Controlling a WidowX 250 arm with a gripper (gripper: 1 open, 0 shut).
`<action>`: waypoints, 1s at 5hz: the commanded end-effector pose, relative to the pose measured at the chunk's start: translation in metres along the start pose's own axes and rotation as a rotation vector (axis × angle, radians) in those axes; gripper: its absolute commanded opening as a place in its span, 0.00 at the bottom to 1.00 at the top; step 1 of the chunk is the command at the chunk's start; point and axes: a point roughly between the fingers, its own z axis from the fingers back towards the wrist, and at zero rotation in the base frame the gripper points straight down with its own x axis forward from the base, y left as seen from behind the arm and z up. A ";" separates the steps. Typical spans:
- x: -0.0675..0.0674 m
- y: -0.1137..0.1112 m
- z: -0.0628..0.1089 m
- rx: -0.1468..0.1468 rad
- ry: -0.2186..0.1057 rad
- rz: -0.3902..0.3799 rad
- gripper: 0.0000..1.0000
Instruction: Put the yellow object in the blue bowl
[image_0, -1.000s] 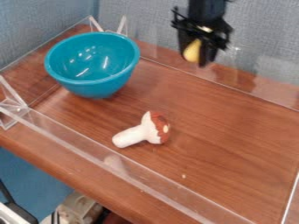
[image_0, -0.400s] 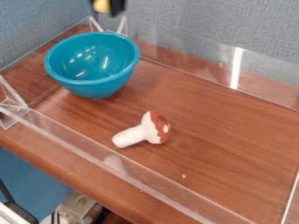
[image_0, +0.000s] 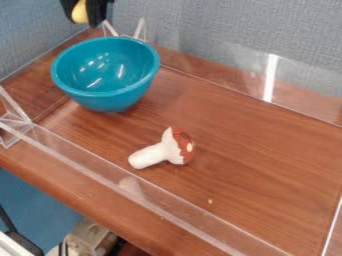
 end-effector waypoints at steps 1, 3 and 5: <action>-0.007 -0.005 0.015 0.030 -0.040 0.061 0.00; 0.002 -0.004 0.019 0.042 -0.028 0.134 0.00; -0.003 -0.028 0.008 0.025 -0.020 -0.055 0.00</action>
